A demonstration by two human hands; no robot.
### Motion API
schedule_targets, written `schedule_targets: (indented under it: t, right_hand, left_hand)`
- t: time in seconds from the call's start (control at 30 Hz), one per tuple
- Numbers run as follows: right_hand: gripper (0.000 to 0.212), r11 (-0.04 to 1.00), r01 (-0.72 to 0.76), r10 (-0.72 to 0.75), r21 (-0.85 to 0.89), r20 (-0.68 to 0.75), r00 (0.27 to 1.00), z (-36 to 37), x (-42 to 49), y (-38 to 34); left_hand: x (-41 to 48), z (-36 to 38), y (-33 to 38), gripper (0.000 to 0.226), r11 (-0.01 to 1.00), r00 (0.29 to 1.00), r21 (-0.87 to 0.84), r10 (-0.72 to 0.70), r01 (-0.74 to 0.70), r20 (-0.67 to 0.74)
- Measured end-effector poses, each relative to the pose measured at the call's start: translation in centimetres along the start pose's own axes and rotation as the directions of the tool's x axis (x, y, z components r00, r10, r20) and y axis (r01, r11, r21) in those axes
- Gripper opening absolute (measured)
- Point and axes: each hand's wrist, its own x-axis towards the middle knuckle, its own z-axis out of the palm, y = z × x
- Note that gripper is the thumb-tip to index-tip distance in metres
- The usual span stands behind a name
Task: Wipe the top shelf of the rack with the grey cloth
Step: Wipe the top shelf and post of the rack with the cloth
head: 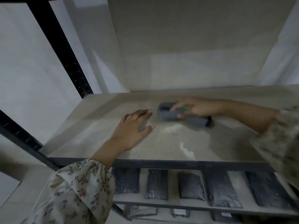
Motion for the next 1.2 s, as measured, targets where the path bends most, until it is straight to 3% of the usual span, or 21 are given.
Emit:
schedule_targets:
  t: [0.1,0.17,0.27,0.37,0.43,0.47,0.6,0.7,0.77,0.83,0.87,0.93,1.0,1.03,1.07,1.13,1.2]
  right_hand:
    - [0.032,0.94,-0.318,0.29,-0.125,-0.2,0.936,-1.6,3.9,3.4]
    - [0.033,0.89,-0.398,0.333,-0.222,-0.279,0.901,0.1,4.7,3.9]
    - [0.029,0.958,-0.202,0.149,-0.204,-0.244,0.958,3.0,1.7,0.7]
    - [0.027,1.0,0.015,-0.016,-0.028,-0.055,0.998,3.3,-2.1,-2.2]
    - [0.027,0.996,-0.032,0.032,0.077,-0.005,0.999,1.4,-2.0,-2.6]
    - [0.028,0.993,-0.081,0.086,0.081,-0.057,0.995,0.5,-0.9,-2.0]
    - [0.03,0.941,-0.321,0.29,-0.105,-0.236,0.927,0.4,4.3,0.7]
    - [0.026,0.972,-0.183,0.159,-0.146,-0.161,0.974,2.8,2.7,-0.3]
    - [0.028,0.998,-0.036,0.036,-0.057,0.001,0.999,2.9,0.1,-2.5]
    - [0.03,0.999,-0.036,0.03,0.028,0.186,0.982,2.0,-1.7,-4.0]
    - [0.031,0.996,-0.068,0.053,0.065,0.209,0.977,1.4,-2.1,-4.6]
    - [0.027,0.942,-0.161,0.149,0.296,0.064,0.987,0.0,-1.8,-5.3]
    - [0.018,0.729,-0.134,0.256,0.672,-0.086,0.963,-0.6,-1.3,-6.1]
    - [0.012,0.584,-0.086,0.291,0.807,-0.11,0.951,-0.4,-1.0,-6.7]
    - [0.011,0.457,-0.052,0.317,0.888,-0.108,0.942,0.2,-0.6,-7.5]
    - [0.029,0.279,-0.023,0.345,0.96,-0.078,0.935,1.8,0.4,-8.9]
    - [0.027,0.239,0.01,0.354,0.971,-0.097,0.93,3.2,1.6,-10.1]
  left_hand:
    - [-0.2,-0.2,-0.2,0.065,1.0,1.0,-0.017,-0.003,0.003,0.006]
    - [-0.4,-0.2,-0.1,0.062,1.0,1.0,-0.008,0.003,-0.003,0.015]
    - [-0.7,-0.2,0.0,0.056,0.999,0.999,0.023,0.035,-0.036,0.024]
    - [-0.4,0.0,-0.1,0.064,0.999,0.999,-0.002,0.039,-0.038,0.019]
    - [0.0,0.1,-0.4,0.065,0.999,0.999,-0.022,0.036,-0.036,-0.005]
    - [0.1,0.2,-0.5,0.065,0.999,0.999,-0.026,0.037,-0.038,-0.017]
    - [0.0,0.3,-0.8,0.062,0.998,0.998,-0.041,0.037,-0.039,-0.047]
    - [-0.1,0.5,-0.9,0.06,0.998,0.996,-0.034,0.057,-0.059,-0.065]
    - [-0.1,0.4,-0.8,0.056,0.995,0.993,-0.061,0.077,-0.083,-0.092]
    - [-0.2,0.2,-0.5,0.052,0.988,0.986,-0.114,0.083,-0.101,-0.147]
    - [-0.3,0.1,-0.3,0.05,0.985,0.977,-0.131,0.087,-0.113,-0.192]
    - [-0.5,-0.4,0.2,0.045,0.976,0.955,-0.199,0.029,-0.092,-0.296]
    - [-0.4,-1.4,1.7,0.039,0.892,0.935,-0.45,-0.121,-0.046,-0.334]
    - [-0.2,-2.0,2.8,0.039,0.789,0.935,-0.611,-0.17,-0.06,-0.312]
    - [0.2,-2.7,4.1,0.041,0.657,0.94,-0.748,-0.187,-0.097,-0.286]
    - [0.9,-4.1,6.6,0.043,0.403,0.928,-0.894,-0.221,-0.195,-0.301]
    - [1.4,-5.0,7.8,0.046,0.188,0.89,-0.938,-0.306,-0.293,-0.339]
